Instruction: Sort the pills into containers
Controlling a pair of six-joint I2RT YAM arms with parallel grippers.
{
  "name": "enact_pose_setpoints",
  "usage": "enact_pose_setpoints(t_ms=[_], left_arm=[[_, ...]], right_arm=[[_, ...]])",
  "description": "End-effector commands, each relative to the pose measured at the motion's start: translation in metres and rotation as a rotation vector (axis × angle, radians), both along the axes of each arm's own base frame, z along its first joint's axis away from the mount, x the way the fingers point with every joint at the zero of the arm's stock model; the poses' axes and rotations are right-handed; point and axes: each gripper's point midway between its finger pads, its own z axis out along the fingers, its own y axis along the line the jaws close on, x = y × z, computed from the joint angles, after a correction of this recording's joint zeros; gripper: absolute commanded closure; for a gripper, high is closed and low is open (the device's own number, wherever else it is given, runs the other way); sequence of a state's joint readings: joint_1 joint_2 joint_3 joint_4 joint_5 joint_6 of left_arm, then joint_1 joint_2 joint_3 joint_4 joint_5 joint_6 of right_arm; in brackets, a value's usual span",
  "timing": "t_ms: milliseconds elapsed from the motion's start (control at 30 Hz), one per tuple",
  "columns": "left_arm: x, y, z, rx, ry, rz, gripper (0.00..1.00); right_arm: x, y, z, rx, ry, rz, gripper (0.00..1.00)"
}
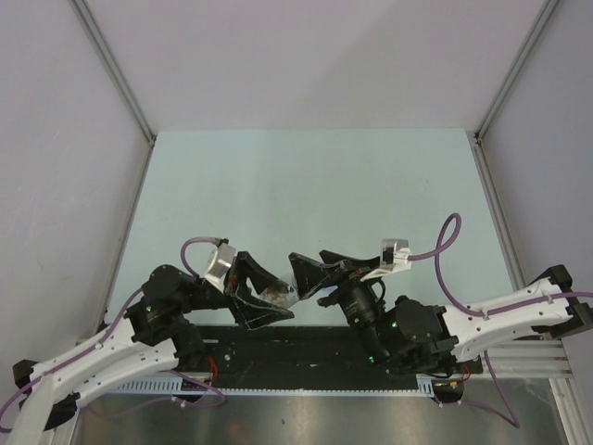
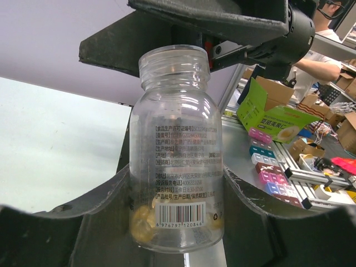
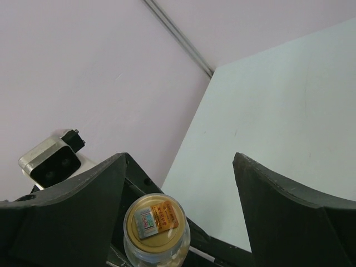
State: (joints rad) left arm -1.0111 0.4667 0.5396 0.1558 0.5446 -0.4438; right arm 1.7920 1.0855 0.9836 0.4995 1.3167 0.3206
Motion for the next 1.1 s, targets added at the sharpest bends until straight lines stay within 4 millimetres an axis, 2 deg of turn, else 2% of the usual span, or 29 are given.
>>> enact_pose_setpoints(t_ms=[0,300,1067], left_arm=[[0.001,0.002,0.018,-0.056,-0.040,0.012,0.99],[0.003,0.001,0.016,-0.049,-0.033,0.018,1.00],[0.005,0.001,0.017,-0.051,-0.028,0.029,1.00]], right_arm=[[0.006,-0.017,0.023,0.112,0.056,-0.050,0.18],[0.002,-0.008,0.026,0.120,0.037,0.000,0.22],[-0.012,0.013,0.015,0.111,0.054,0.091,0.29]])
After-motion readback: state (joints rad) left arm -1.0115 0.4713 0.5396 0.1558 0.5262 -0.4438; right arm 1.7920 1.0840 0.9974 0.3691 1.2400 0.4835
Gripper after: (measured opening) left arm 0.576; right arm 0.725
